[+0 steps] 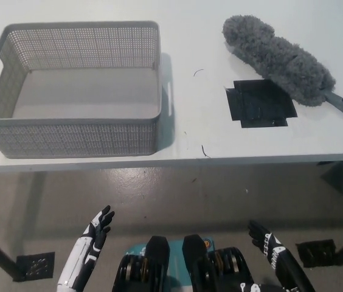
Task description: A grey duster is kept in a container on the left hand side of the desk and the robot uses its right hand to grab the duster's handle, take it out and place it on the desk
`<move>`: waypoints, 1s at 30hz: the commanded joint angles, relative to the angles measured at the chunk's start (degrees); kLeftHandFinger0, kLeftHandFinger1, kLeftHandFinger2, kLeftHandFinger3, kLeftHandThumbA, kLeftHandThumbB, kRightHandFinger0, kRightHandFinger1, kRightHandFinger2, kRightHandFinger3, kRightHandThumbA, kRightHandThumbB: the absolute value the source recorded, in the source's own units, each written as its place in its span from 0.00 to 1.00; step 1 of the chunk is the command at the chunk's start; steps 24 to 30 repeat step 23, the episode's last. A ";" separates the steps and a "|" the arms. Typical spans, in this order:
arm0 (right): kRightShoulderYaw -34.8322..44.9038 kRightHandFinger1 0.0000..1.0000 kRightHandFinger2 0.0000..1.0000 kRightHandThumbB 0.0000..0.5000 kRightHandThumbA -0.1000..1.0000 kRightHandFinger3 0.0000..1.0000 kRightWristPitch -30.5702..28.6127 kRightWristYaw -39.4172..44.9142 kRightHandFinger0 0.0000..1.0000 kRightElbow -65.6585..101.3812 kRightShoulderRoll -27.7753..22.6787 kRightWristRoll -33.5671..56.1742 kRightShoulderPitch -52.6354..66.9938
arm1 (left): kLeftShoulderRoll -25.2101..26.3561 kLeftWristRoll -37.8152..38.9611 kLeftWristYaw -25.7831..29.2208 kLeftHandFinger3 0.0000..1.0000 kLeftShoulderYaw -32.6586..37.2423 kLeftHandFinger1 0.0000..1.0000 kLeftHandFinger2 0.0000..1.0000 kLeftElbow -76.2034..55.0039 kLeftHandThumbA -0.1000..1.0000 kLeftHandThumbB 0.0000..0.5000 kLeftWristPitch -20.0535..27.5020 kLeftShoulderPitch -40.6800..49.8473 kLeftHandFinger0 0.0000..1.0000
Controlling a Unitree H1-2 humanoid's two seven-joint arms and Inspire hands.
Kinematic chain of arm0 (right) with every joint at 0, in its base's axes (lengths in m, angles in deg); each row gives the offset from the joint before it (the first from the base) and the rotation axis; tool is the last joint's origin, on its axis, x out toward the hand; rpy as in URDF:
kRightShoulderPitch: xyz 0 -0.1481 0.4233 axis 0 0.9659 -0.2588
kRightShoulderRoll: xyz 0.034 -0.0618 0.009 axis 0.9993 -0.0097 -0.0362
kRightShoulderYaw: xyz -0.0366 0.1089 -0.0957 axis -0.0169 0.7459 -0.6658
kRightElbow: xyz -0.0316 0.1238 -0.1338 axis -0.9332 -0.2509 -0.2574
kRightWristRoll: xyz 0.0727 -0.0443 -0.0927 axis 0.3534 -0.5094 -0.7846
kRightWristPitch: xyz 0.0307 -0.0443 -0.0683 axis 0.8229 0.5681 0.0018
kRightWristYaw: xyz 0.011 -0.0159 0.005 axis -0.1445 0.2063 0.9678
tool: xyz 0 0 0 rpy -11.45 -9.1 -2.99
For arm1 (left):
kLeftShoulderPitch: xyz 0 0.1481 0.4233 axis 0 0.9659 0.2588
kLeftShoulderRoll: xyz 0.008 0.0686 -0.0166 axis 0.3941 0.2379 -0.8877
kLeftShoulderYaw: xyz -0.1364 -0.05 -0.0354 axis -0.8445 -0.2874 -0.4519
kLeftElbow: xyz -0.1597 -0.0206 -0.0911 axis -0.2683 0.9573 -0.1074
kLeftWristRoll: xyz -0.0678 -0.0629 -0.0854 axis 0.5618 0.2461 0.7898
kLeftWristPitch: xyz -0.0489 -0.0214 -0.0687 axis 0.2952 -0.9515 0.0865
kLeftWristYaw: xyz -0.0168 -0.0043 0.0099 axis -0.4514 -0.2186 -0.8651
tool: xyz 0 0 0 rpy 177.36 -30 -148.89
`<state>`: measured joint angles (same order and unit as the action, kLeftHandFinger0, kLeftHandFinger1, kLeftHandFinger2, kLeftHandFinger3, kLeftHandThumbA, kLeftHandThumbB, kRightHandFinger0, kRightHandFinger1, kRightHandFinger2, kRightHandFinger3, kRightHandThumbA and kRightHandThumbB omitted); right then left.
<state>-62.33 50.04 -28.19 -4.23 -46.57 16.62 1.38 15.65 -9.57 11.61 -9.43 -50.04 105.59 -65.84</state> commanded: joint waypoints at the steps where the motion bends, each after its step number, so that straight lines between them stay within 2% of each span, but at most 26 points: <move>1: -1.85 1.00 1.00 0.74 1.00 1.00 -3.73 -4.94 1.00 0.45 -0.95 -2.28 -0.65 | 0.54 0.46 -0.44 1.00 0.08 1.00 1.00 -1.89 1.00 0.42 -0.07 -0.52 1.00; 2: -2.11 1.00 1.00 0.74 1.00 1.00 -3.94 -5.51 1.00 0.40 -1.10 -2.66 -0.71 | 0.57 0.43 -0.42 1.00 0.06 1.00 1.00 -1.96 1.00 0.43 -0.09 -0.56 1.00; 4: -2.64 1.00 1.00 0.80 1.00 1.00 -3.73 -6.56 1.00 0.59 -1.34 -3.11 -0.59 | 0.53 -0.26 0.11 1.00 0.00 1.00 1.00 -1.65 1.00 0.39 0.34 -0.53 1.00; 7: -3.23 1.00 1.00 0.81 1.00 1.00 -3.89 -7.86 1.00 0.73 -1.68 -3.60 -0.17 | 0.49 -0.39 0.04 1.00 0.12 1.00 1.00 -2.02 1.00 0.40 0.00 0.04 1.00; 15: -5.23 1.00 1.00 0.75 1.00 1.00 -4.72 -10.17 1.00 1.39 -3.14 -4.29 1.62 | 0.06 -1.52 0.70 1.00 0.44 1.00 1.00 -2.31 1.00 0.33 0.64 1.68 1.00; 19: -5.78 1.00 1.00 0.77 1.00 1.00 -4.77 -11.06 1.00 1.19 -3.40 -4.39 1.59 | 0.24 -1.95 0.83 1.00 0.40 1.00 1.00 -1.96 1.00 0.38 0.89 1.45 1.00; 20: -6.06 1.00 1.00 0.81 1.00 1.00 -4.96 -11.12 1.00 0.89 -3.62 -4.20 1.53 | 0.28 -2.08 0.92 1.00 0.38 1.00 1.00 -1.63 1.00 0.41 1.25 1.36 1.00; 22: -6.53 1.00 1.00 0.82 1.00 1.00 -4.96 -11.54 1.00 0.64 -3.95 -4.26 1.41 | 0.31 -2.26 0.87 1.00 0.38 1.00 1.00 -1.81 1.00 0.38 0.92 1.38 1.00; 30: -6.53 1.00 1.00 0.82 1.00 1.00 -4.96 -11.54 1.00 0.64 -3.95 -4.26 1.41 | 0.31 -2.26 0.87 1.00 0.38 1.00 1.00 -1.81 1.00 0.38 0.92 1.38 1.00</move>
